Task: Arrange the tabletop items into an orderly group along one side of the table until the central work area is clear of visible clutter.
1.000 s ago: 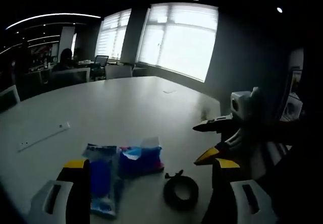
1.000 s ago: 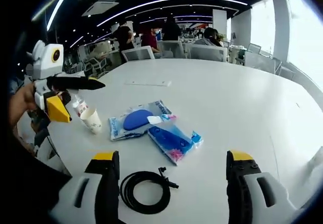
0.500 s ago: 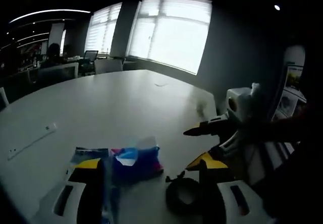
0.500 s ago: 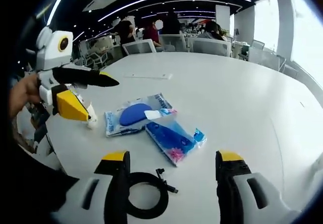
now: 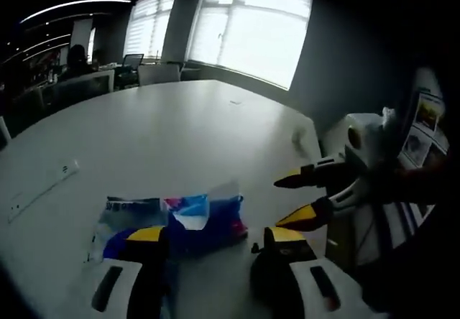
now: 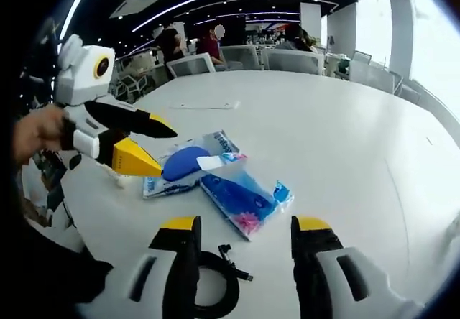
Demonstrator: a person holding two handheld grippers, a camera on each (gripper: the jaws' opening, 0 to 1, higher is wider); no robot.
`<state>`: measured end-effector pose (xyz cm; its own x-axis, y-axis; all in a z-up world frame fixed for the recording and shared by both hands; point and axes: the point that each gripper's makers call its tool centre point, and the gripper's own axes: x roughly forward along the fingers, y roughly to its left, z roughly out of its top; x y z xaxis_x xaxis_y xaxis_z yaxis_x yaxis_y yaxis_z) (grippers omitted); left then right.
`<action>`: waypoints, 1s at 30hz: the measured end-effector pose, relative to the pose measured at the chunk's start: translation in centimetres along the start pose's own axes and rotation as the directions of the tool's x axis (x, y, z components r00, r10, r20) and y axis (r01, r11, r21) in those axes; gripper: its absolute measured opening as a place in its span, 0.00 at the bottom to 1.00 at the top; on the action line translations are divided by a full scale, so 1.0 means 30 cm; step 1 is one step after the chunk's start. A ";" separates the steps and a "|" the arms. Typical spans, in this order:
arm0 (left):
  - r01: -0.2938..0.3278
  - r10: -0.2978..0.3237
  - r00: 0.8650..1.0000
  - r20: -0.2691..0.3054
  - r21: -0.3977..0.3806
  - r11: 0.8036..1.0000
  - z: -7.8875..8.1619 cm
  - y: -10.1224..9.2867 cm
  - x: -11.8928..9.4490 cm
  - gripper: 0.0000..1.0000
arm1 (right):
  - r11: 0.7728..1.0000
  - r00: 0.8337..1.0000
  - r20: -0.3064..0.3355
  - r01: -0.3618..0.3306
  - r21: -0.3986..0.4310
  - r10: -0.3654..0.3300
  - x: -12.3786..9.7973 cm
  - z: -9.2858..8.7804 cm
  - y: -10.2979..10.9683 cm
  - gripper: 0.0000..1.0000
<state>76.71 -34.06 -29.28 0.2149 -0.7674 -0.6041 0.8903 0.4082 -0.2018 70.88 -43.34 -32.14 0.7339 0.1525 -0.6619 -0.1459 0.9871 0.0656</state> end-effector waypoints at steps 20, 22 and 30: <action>-0.078 0.077 0.984 -0.161 0.002 0.997 -0.095 0.145 0.183 0.35 | 0.998 0.997 -0.060 0.052 0.026 -0.050 0.113 -0.028 -0.050 0.17; -0.079 0.080 0.982 -0.168 0.017 0.997 -0.102 0.150 0.187 0.34 | 0.997 0.996 -0.068 0.061 0.042 -0.058 0.134 -0.038 -0.067 0.17; -0.059 0.055 0.983 -0.178 -0.018 0.998 -0.124 0.173 0.220 0.30 | 0.987 0.992 -0.091 0.104 0.125 -0.093 0.170 -0.063 -0.107 0.16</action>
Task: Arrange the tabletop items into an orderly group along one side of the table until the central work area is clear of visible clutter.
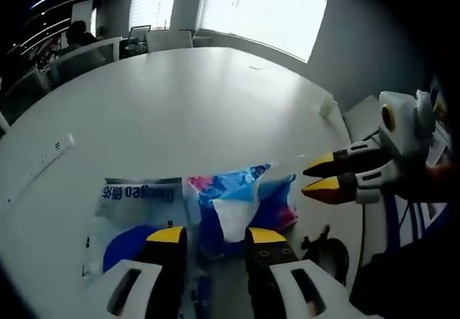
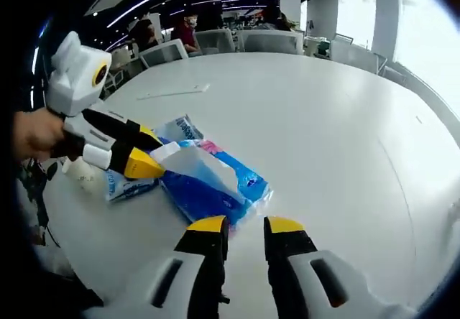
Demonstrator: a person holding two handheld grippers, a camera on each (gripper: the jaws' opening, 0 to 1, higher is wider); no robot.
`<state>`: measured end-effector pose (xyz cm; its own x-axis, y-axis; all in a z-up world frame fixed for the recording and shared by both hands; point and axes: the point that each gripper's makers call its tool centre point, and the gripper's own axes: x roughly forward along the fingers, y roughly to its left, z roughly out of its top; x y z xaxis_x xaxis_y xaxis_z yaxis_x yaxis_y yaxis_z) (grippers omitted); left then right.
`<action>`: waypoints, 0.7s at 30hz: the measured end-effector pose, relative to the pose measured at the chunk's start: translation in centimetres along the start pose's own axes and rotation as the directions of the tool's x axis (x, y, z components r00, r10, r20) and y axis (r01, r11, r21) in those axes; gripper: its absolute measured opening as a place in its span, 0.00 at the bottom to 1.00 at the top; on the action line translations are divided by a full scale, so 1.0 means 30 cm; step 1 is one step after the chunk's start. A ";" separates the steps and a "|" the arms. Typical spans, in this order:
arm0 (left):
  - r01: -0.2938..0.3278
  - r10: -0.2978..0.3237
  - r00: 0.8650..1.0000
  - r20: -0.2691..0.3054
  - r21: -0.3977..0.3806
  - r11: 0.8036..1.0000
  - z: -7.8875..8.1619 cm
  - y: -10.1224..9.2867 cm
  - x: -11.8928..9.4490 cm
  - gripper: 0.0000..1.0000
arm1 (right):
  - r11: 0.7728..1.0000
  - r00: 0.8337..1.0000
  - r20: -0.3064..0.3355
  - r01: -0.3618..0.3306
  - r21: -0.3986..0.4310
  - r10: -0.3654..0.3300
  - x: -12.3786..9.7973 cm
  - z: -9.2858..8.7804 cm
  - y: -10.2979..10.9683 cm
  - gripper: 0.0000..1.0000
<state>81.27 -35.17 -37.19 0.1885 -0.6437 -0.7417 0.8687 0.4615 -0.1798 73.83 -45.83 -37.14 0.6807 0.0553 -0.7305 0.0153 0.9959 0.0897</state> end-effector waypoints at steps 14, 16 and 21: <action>0.024 -0.025 0.999 -0.045 -0.015 1.000 -0.037 0.005 0.037 0.18 | 0.998 0.998 -0.046 -0.039 0.053 0.042 0.070 -0.031 -0.004 0.09; 0.012 -0.011 0.998 -0.055 0.010 1.000 -0.043 0.013 0.042 0.15 | 0.998 0.998 -0.051 -0.037 0.045 0.040 0.076 -0.033 -0.006 0.08; -0.010 0.013 0.998 -0.067 0.038 0.999 -0.047 0.023 0.052 0.05 | 0.998 0.998 -0.054 -0.034 0.051 0.037 0.073 -0.035 -0.010 0.05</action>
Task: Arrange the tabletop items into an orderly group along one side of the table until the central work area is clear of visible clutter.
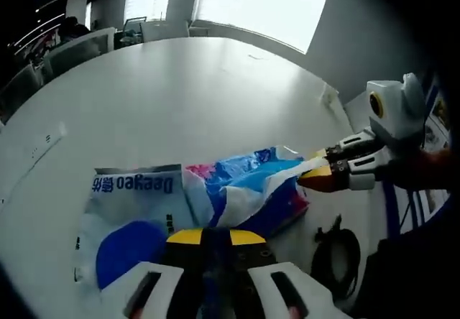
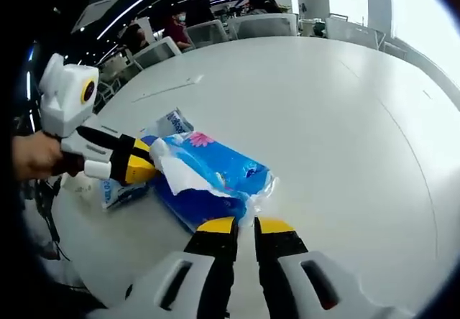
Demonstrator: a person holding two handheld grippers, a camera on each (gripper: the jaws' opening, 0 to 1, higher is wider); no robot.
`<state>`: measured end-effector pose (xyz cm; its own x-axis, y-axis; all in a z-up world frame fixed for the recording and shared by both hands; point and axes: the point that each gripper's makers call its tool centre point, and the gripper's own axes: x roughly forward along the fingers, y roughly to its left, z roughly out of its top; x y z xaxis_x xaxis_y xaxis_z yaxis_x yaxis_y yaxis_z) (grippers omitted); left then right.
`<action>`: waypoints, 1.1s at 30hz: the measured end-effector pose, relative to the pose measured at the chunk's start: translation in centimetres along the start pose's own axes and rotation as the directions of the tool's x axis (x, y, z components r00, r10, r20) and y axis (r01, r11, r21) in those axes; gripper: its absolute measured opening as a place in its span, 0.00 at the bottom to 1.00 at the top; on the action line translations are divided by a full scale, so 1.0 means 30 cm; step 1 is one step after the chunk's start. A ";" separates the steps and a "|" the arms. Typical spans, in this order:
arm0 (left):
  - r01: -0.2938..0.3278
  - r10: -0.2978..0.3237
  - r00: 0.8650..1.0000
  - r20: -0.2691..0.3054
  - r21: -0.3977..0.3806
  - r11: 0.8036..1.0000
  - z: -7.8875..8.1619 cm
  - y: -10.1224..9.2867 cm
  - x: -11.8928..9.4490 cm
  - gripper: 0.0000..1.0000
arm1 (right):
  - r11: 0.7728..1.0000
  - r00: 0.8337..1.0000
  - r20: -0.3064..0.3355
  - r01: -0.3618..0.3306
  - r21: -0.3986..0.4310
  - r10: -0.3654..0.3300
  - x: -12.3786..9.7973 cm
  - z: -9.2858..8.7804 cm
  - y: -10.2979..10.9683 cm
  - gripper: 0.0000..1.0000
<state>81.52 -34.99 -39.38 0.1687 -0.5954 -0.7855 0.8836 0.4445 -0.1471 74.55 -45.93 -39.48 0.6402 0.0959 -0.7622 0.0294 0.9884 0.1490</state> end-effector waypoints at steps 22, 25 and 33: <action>-0.027 0.021 0.992 0.123 0.048 0.998 0.056 -0.098 -0.083 0.00 | 0.996 0.995 0.096 0.031 -0.088 -0.022 -0.095 0.058 -0.062 0.00; -0.020 0.016 0.989 0.146 0.026 0.999 0.062 -0.123 -0.085 0.00 | 0.993 0.994 0.103 0.033 -0.115 -0.022 -0.123 0.067 -0.071 0.00; 0.010 -0.005 0.982 0.189 -0.028 1.000 0.075 -0.198 -0.073 0.00 | 0.982 0.996 0.091 0.032 -0.188 -0.015 -0.154 0.060 -0.128 0.00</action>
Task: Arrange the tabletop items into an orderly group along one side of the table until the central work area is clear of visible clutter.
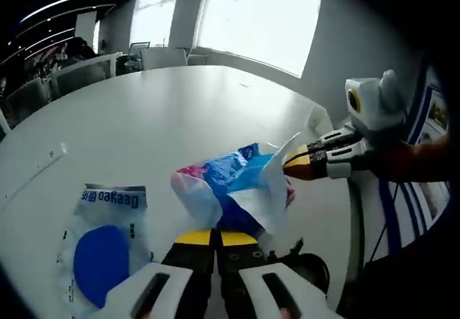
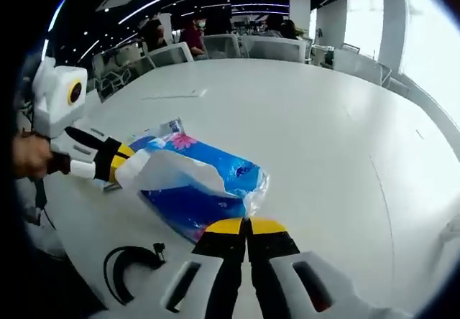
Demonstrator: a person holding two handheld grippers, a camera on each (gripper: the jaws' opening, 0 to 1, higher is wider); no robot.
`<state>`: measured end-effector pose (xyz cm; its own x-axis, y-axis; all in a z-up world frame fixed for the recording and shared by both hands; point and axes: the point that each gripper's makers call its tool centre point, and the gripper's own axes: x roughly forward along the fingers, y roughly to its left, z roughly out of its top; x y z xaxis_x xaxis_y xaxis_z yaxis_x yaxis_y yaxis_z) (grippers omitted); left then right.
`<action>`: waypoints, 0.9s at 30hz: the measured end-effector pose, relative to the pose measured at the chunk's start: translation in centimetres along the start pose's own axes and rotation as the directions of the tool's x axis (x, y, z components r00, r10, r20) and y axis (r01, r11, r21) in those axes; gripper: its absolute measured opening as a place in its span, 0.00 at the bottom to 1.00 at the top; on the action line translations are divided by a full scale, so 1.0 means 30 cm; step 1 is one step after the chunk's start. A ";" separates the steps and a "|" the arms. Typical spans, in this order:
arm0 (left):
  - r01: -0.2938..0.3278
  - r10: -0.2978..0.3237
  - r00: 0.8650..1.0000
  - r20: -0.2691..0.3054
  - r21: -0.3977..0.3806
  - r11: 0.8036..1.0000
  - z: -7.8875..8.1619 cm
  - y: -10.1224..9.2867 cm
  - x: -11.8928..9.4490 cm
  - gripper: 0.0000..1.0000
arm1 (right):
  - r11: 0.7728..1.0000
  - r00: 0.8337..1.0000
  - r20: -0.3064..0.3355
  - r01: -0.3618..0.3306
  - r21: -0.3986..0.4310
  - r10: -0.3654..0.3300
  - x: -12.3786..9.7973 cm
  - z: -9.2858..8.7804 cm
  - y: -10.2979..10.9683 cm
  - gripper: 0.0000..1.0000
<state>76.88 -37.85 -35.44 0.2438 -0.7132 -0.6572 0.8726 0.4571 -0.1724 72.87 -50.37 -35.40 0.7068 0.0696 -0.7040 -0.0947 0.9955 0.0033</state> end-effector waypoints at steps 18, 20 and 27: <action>0.047 -0.048 0.999 -0.005 -0.086 0.995 -0.029 -0.158 0.070 0.00 | 0.998 0.999 -0.031 -0.033 -0.058 0.031 -0.001 -0.054 -0.124 0.00; 0.047 -0.048 0.999 -0.013 -0.090 0.995 -0.038 -0.170 0.081 0.00 | 0.997 0.999 -0.034 -0.039 -0.068 0.036 -0.005 -0.066 -0.122 0.00; 0.047 -0.052 0.998 -0.040 -0.128 0.991 -0.056 -0.191 0.114 0.00 | 0.994 0.998 -0.047 -0.052 -0.097 0.047 0.002 -0.093 -0.150 0.00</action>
<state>72.00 -42.02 -37.91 0.1806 -0.7142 -0.6762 0.8214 0.4877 -0.2957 71.38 -55.03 -37.44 0.6677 0.1134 -0.7358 -0.1989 0.9796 -0.0295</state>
